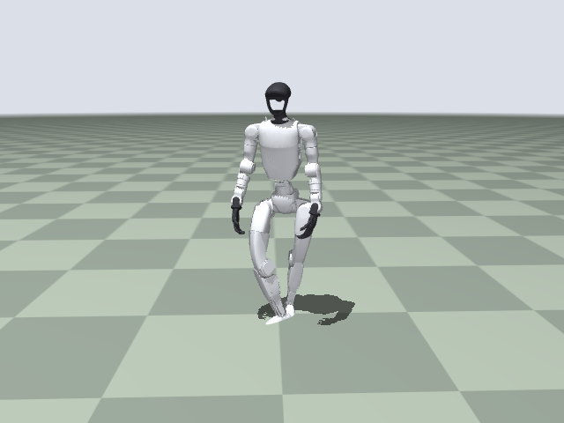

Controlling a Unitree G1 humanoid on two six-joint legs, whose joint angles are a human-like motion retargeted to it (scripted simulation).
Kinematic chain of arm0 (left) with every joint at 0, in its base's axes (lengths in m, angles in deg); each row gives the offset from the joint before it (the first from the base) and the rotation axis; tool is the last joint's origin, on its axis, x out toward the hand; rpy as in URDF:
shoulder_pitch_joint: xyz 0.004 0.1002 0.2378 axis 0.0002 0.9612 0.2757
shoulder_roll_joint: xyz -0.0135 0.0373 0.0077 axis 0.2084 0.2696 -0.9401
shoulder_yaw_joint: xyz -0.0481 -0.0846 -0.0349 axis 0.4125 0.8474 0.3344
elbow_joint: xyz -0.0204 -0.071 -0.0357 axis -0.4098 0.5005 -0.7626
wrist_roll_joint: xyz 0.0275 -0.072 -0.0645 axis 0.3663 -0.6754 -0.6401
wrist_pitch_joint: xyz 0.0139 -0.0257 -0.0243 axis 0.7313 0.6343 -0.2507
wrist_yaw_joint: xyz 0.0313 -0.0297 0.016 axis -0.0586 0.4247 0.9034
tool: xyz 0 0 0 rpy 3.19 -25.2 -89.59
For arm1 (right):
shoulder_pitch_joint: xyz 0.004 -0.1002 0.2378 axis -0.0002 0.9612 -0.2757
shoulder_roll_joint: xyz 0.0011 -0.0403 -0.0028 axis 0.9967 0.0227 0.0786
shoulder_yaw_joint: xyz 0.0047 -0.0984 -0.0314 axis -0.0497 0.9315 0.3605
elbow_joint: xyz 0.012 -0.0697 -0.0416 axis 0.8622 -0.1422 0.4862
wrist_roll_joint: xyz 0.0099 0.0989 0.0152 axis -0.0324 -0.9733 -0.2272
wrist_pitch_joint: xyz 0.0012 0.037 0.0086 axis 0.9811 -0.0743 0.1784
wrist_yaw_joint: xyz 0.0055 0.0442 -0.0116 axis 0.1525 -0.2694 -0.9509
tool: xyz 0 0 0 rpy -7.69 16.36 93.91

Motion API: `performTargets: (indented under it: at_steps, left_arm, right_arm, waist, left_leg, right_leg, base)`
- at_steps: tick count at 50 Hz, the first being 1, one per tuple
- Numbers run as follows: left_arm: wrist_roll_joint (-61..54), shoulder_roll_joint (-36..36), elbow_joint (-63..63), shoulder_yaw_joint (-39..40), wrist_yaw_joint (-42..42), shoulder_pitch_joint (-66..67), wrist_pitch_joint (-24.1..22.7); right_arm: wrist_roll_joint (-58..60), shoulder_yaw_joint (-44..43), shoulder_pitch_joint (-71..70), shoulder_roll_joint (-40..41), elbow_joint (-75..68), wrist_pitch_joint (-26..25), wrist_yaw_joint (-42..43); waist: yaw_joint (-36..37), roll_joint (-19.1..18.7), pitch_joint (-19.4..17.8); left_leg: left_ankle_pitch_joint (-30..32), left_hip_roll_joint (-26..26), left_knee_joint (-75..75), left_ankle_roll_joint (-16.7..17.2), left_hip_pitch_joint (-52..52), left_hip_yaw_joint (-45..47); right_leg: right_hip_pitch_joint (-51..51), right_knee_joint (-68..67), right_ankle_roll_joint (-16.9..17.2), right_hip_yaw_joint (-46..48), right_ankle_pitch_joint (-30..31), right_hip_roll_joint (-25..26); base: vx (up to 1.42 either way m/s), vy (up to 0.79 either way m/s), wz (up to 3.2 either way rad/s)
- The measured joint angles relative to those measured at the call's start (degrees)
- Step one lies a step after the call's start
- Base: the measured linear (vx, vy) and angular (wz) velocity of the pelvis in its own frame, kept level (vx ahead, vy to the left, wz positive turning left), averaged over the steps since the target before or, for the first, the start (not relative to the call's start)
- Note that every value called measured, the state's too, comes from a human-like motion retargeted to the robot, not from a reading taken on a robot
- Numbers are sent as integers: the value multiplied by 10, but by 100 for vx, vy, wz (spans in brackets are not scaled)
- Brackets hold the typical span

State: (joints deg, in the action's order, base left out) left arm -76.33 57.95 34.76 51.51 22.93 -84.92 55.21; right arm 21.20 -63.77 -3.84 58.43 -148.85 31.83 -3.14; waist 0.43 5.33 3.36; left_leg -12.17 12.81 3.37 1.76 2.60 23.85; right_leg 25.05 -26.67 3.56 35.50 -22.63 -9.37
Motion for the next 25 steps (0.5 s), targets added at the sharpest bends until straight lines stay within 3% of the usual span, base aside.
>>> performTargets:
  at_steps: [12,25]
  left_arm:
    - [-15,1,10,-1,7,-3,-1]
    - [-33,15,19,8,34,-1,-7]
  right_arm:
    - [-10,4,-6,-3,8,1,2]
    - [-22,6,-5,1,3,7,26]
  waist:
    - [5,-12,-19]
    - [11,-11,-30]
  left_leg:
    - [19,-2,-4,-4,-18,-15]
    - [39,-19,-36,7,6,-102]
  right_leg:
    - [-2,-41,19,-64,4,5]
    - [-12,-106,36,-163,6,-3]
  base:
    - [4,-2,-34]
    - [0,-3,-42]
